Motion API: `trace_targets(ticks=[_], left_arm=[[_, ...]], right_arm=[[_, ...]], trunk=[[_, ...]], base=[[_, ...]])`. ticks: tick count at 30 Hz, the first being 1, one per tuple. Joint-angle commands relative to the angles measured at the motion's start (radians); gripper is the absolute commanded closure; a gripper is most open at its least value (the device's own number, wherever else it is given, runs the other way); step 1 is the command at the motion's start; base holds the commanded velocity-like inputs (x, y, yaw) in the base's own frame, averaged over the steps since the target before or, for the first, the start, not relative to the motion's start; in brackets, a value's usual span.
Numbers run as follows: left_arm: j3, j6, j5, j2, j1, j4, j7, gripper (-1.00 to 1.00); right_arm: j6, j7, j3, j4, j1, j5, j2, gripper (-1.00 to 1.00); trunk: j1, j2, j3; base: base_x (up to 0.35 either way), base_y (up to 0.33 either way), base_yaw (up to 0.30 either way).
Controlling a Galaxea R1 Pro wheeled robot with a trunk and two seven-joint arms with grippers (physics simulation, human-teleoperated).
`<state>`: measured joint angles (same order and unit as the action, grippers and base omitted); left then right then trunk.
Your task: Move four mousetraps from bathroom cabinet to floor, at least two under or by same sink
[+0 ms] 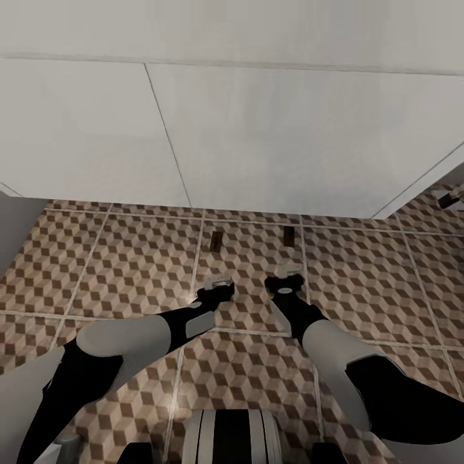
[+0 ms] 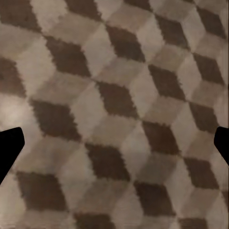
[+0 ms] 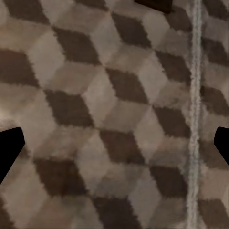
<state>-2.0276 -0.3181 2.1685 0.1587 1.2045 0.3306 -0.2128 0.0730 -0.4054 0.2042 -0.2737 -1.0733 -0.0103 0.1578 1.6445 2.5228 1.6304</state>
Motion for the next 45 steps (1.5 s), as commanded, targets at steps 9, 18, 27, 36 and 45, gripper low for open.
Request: trace_targets(ticks=[9, 18, 27, 36, 45], left_arm=[[0.066, -0.011, 0.006, -0.001, 0.002, 0.096, -0.010, -1.00], [0.104, -0.008, 0.008, -0.003, -0.036, 0.111, -0.012, -1.00], [0.102, -0.001, 0.006, -0.007, -0.140, 0.143, -0.030, -1.00], [0.034, -0.002, 0.004, -0.036, -0.267, 0.141, -0.124, -1.00], [-0.025, -0.006, 0.004, -0.065, -0.387, 0.118, -0.192, -1.00]], right_arm=[[-0.018, 0.022, 0.008, 0.033, 0.012, 0.005, -0.001, -1.00], [-0.026, 0.026, 0.009, 0.080, 0.078, 0.056, -0.018, -1.00], [-0.053, 0.026, 0.009, 0.101, 0.190, 0.195, -0.022, -1.00], [-0.071, 0.026, 0.008, 0.141, 0.257, 0.343, -0.022, -1.00], [-0.181, 0.025, 0.008, 0.187, 0.336, 0.373, -0.028, -1.00]], trunk=[[-0.004, -0.002, -0.034], [-0.008, -0.004, -0.069], [-0.012, -0.006, -0.104], [-0.016, -0.008, -0.139], [-0.020, -0.010, -0.174]], base=[[0.000, 0.000, 0.000], [0.000, 0.000, 0.000], [0.000, 0.000, 0.000], [0.000, 0.000, 0.000], [0.000, 0.000, 0.000]])
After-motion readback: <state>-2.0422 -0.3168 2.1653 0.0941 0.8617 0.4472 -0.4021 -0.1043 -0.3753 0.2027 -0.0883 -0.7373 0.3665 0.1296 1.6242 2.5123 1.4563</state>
